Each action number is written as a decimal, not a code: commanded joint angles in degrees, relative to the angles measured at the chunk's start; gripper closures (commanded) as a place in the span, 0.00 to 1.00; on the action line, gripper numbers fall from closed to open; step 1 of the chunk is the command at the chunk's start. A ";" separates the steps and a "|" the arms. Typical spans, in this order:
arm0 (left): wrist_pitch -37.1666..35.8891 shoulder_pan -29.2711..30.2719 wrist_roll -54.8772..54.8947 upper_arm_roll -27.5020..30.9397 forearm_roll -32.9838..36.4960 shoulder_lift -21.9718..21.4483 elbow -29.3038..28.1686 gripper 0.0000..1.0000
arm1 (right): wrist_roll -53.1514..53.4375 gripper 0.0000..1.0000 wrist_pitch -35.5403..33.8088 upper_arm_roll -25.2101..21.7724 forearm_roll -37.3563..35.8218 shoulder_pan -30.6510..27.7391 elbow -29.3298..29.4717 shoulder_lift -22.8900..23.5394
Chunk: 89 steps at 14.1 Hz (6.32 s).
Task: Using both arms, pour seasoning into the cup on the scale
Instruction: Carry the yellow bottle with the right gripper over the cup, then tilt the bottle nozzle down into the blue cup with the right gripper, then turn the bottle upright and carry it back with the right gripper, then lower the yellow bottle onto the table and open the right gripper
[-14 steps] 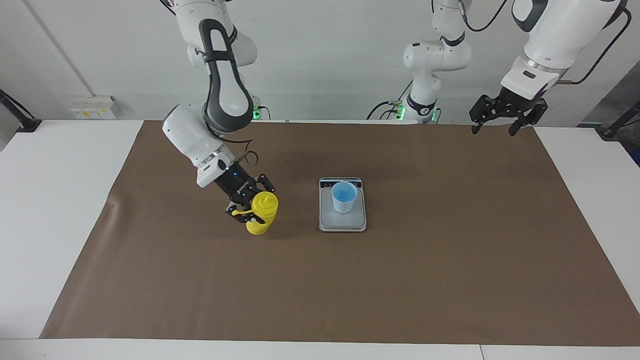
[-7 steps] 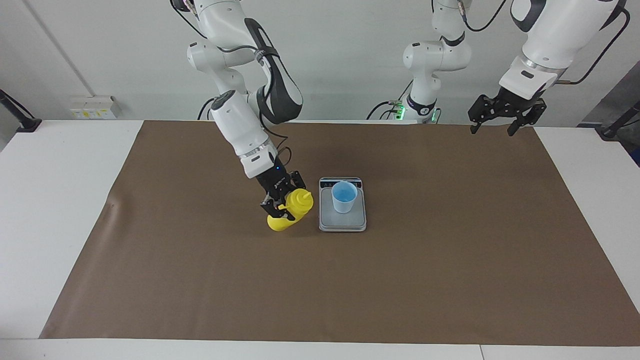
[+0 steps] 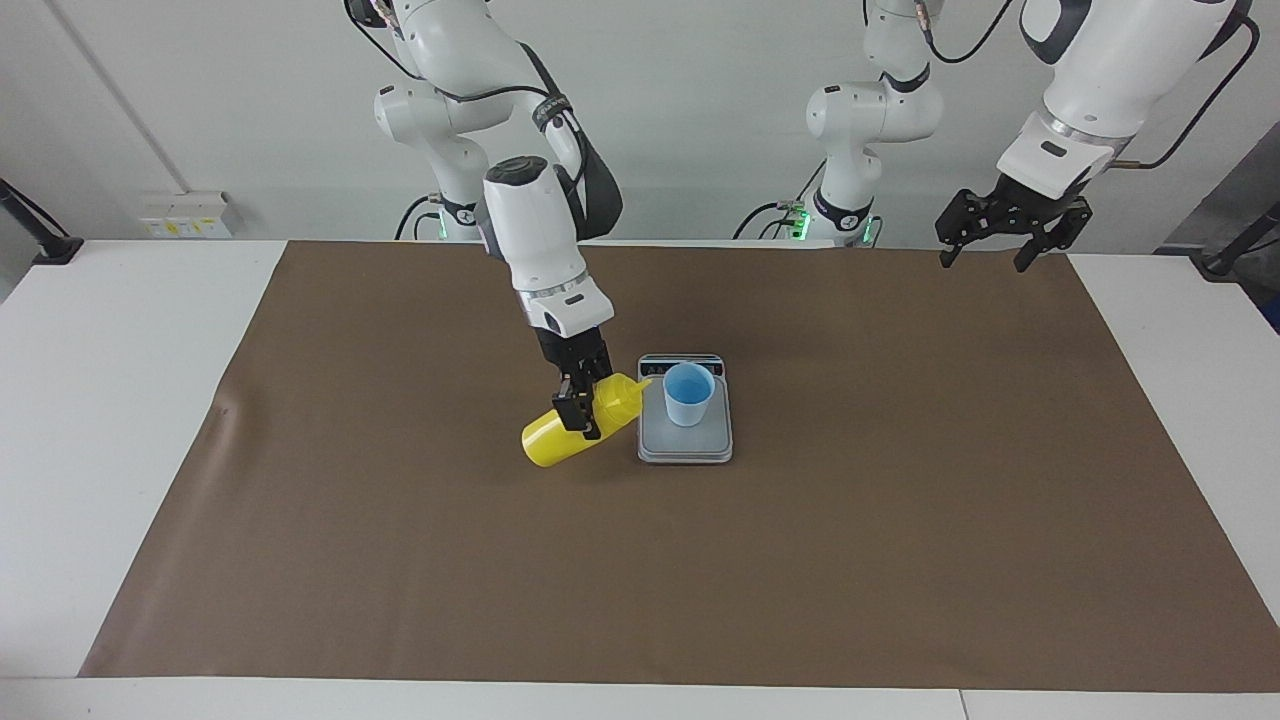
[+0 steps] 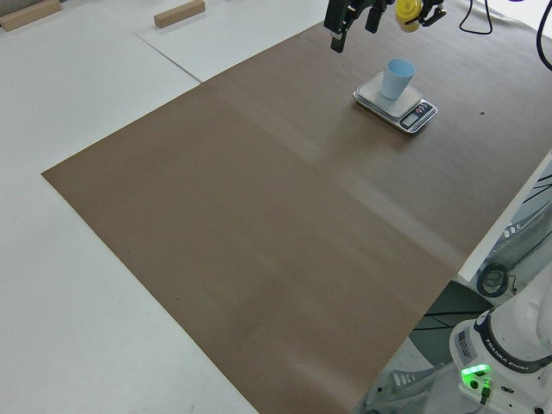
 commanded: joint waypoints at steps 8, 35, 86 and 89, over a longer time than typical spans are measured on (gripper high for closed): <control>-1.03 -0.78 -0.27 0.43 0.86 -1.14 -0.61 0.00 | 7.91 1.00 -10.44 0.04 -33.23 7.42 2.63 0.42; -0.68 -0.34 -0.10 0.60 1.21 -1.58 -1.49 0.00 | 42.81 1.00 -25.74 0.13 -77.56 17.18 -2.65 3.76; -1.21 0.09 -0.10 0.78 1.13 -1.58 -1.49 0.00 | -69.31 1.00 -24.86 -0.22 80.88 -34.14 -20.13 -11.10; -1.21 0.09 -0.01 0.78 1.13 -1.58 -1.49 0.00 | -73.90 1.00 -24.86 -0.22 86.69 -34.41 -23.30 -11.01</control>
